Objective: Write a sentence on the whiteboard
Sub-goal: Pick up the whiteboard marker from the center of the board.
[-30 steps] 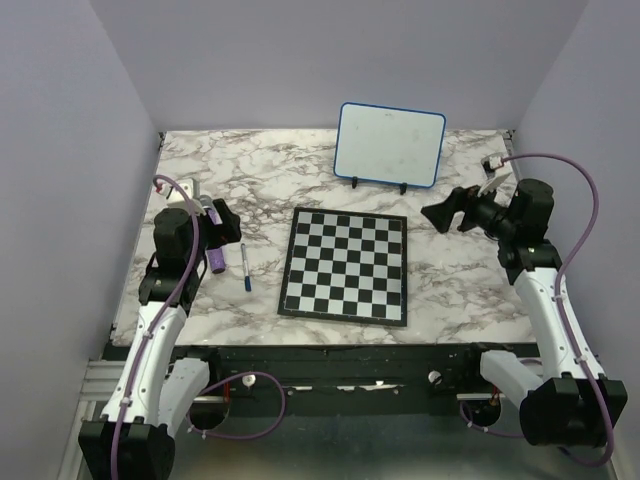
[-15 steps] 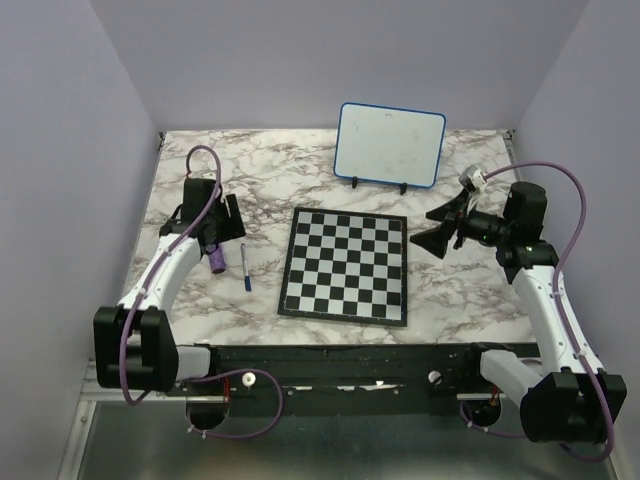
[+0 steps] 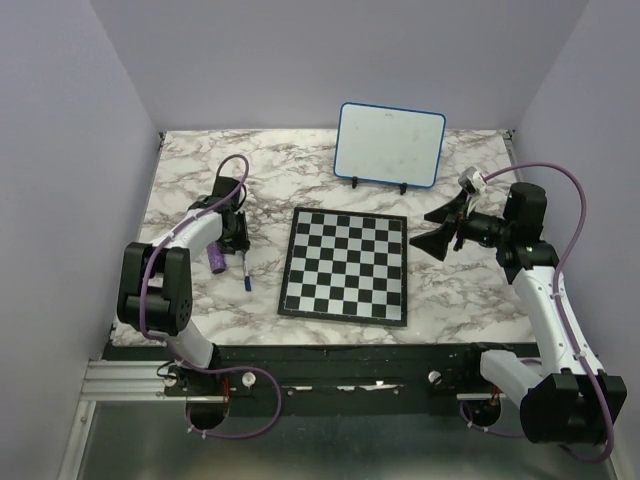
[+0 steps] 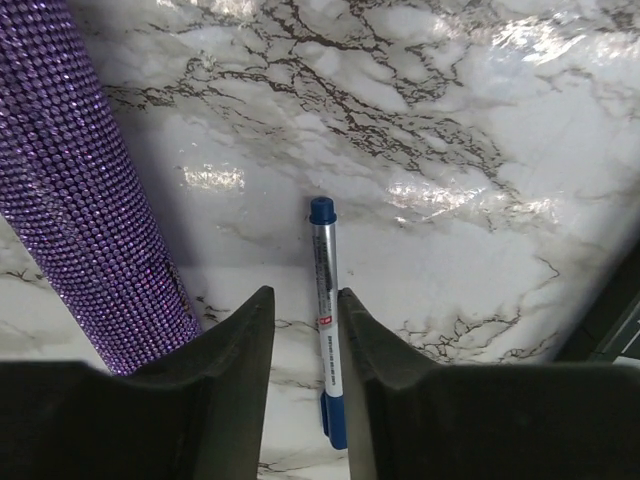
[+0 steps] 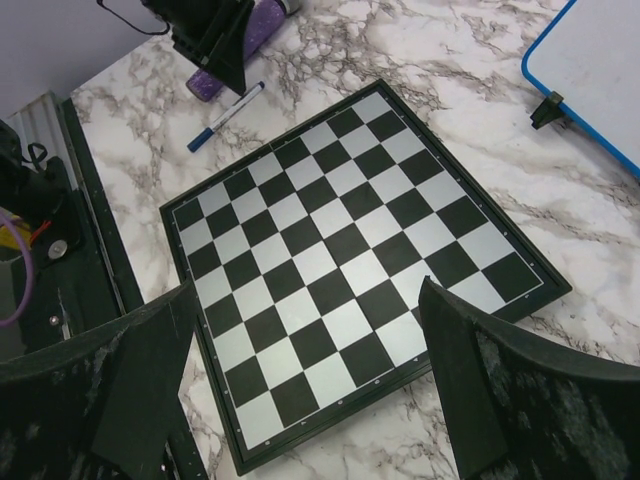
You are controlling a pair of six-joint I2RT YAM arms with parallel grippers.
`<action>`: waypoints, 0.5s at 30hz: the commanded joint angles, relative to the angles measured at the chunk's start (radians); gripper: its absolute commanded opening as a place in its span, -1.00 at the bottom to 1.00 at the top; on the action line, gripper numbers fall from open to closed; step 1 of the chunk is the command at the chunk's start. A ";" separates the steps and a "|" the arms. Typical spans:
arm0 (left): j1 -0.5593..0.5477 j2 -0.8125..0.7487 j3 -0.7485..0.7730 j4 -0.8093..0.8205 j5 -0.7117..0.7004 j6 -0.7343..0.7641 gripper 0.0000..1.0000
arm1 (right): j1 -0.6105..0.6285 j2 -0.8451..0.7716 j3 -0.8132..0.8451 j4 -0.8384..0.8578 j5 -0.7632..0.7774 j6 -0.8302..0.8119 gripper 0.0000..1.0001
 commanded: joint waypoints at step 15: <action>-0.013 0.135 0.033 -0.070 0.036 0.016 -0.49 | 0.004 -0.020 0.026 -0.025 -0.030 -0.018 1.00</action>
